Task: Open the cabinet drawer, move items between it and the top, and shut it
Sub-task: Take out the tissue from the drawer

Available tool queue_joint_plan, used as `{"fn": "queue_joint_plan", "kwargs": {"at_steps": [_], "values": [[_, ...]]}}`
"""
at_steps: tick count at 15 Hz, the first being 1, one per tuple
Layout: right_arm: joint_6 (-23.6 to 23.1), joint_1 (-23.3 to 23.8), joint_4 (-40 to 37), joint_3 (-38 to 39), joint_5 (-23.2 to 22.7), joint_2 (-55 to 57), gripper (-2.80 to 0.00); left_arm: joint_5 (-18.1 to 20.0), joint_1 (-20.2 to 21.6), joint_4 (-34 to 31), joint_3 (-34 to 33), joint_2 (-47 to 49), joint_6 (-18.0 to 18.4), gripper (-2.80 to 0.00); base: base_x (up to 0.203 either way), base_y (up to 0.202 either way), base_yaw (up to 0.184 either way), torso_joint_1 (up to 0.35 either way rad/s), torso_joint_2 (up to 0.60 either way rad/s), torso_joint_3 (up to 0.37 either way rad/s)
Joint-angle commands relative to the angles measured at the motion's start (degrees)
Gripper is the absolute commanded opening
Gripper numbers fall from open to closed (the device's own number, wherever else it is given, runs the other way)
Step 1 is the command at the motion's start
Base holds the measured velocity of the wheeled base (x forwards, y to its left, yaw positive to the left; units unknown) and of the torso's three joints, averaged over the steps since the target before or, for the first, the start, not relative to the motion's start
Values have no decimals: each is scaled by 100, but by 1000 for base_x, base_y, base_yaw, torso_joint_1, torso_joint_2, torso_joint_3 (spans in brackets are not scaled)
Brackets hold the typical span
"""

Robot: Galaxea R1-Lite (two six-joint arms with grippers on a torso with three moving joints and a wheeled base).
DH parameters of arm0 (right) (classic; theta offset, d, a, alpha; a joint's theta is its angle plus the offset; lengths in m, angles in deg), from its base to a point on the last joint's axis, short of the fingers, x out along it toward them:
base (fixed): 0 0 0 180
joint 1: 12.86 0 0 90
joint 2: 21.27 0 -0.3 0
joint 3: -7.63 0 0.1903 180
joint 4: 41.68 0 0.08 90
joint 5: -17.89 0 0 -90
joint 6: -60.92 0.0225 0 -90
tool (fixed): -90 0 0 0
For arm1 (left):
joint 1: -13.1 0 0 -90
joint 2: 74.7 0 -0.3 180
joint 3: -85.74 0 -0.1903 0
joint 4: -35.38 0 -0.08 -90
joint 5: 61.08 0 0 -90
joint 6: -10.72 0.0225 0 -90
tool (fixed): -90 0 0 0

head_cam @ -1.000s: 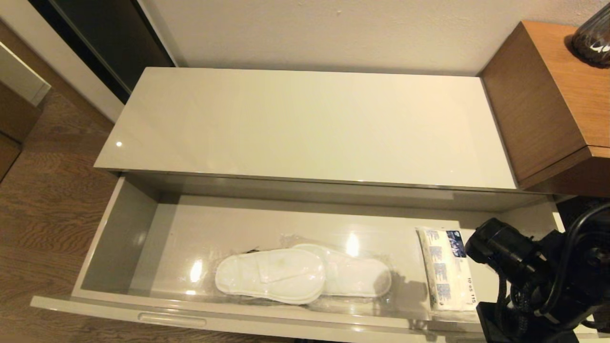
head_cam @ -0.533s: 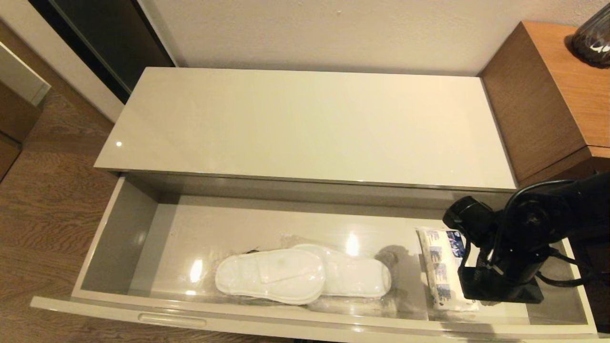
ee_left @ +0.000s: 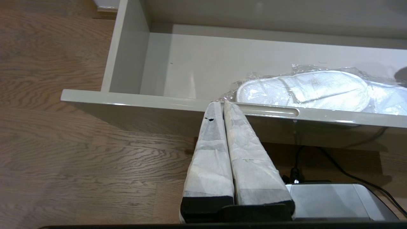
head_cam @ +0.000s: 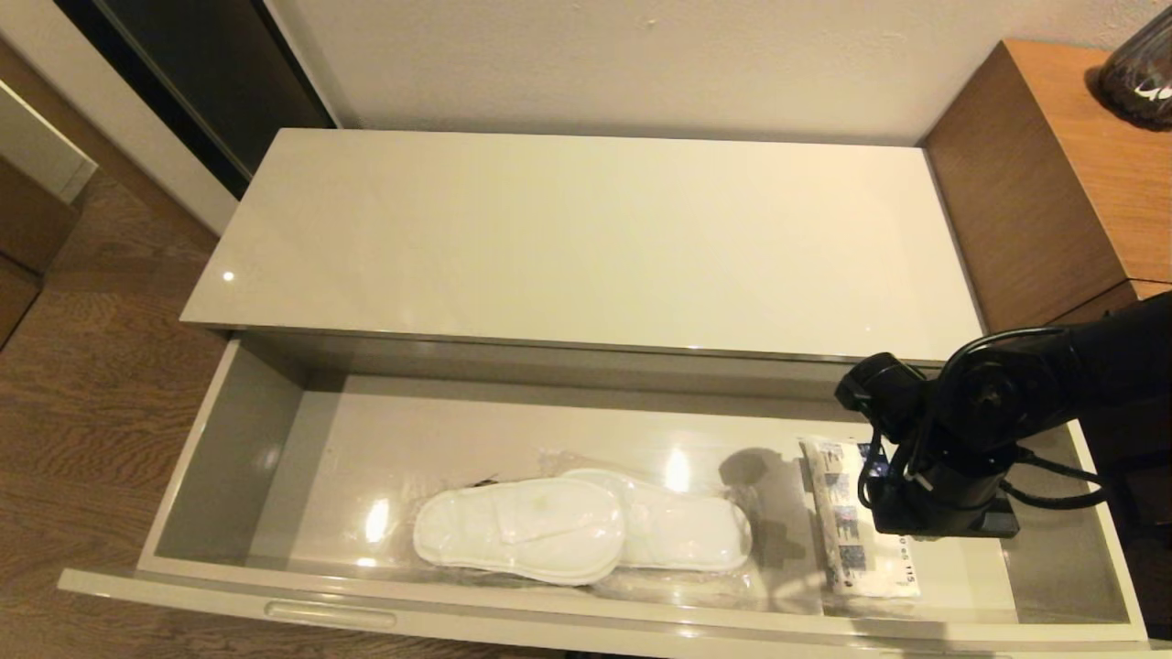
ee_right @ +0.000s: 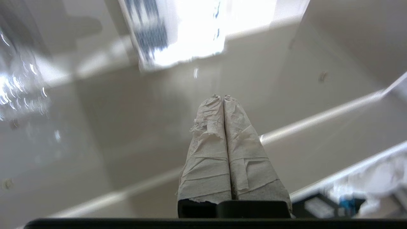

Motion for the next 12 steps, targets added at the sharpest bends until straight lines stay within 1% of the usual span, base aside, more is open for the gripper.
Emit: {"fn": "queue_joint_plan", "kwargs": {"at_steps": [1,3,6,9,12], "values": [[-277,0,612,183,205,-36,-280,2,0,2,1,0,-2,-280,0,0,0,0,0,0],[-574,-2,1313,547,421,-39,-280,2,0,2,1,0,-2,-280,0,0,0,0,0,0],[-872,0,2157,1146,477,-4,-280,2,0,2,1,0,-2,-280,0,0,0,0,0,0],[-1445,8,3598,1808,479,152,-280,2,6,2,1,0,-2,-280,0,0,0,0,0,0],[-2180,129,5068,2280,469,501,-280,2,0,2,1,0,-2,-280,0,0,0,0,0,0]]}}
